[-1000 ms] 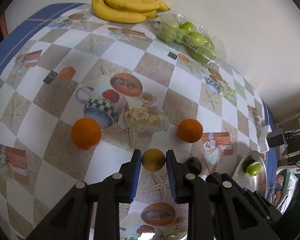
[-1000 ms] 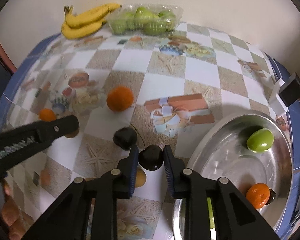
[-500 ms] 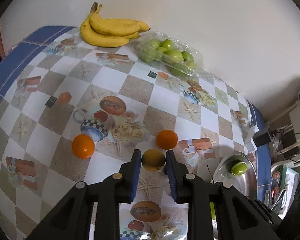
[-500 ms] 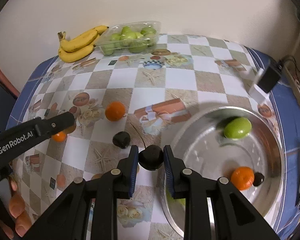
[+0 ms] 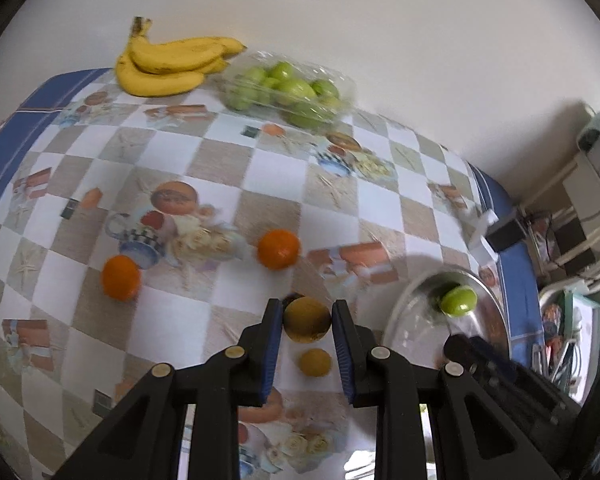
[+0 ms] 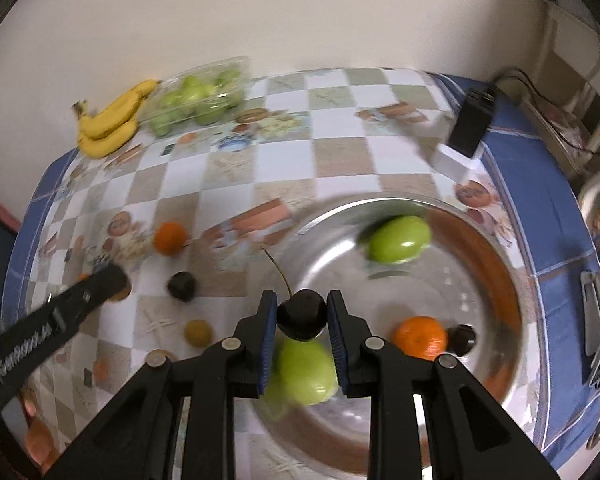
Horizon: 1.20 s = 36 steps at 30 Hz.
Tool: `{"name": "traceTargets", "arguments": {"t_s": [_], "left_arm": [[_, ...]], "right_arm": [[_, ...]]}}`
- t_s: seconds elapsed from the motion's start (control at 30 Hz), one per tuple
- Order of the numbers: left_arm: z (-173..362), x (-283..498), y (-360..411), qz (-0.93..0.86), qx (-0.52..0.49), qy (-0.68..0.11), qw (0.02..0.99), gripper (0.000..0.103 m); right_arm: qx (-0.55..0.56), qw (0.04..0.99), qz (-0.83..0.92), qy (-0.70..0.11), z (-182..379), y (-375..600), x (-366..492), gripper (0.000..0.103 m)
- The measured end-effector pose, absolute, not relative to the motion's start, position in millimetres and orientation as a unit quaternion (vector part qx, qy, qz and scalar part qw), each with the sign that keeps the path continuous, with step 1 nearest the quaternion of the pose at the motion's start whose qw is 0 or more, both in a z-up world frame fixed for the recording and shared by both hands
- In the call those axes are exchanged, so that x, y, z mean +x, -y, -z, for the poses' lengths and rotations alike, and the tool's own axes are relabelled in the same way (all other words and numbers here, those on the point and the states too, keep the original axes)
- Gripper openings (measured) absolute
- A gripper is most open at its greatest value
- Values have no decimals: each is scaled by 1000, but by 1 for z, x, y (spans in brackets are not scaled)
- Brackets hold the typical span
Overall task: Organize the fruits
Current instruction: 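Carry the plum in the right tool and yellow fruit in the left tool over the bowl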
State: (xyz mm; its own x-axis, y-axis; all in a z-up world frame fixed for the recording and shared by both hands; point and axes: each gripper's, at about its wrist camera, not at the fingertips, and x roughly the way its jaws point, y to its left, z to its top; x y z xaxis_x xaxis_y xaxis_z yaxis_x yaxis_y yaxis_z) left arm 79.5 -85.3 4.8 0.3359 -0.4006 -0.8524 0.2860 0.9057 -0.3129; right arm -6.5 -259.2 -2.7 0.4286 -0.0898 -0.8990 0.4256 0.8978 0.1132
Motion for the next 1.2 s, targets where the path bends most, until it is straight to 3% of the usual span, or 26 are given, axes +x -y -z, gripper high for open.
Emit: {"name": "traceTargets", "arguments": {"t_s": [0.5,1.2], "left_arm": [[0,33,173,317,22,-508,801,28],[40,33,212,313,57,-518,794,28]], "right_arm": [[237,810,227,-486,9,340,-37,27],[254,794,230,-502,48,358,-26,27]]}}
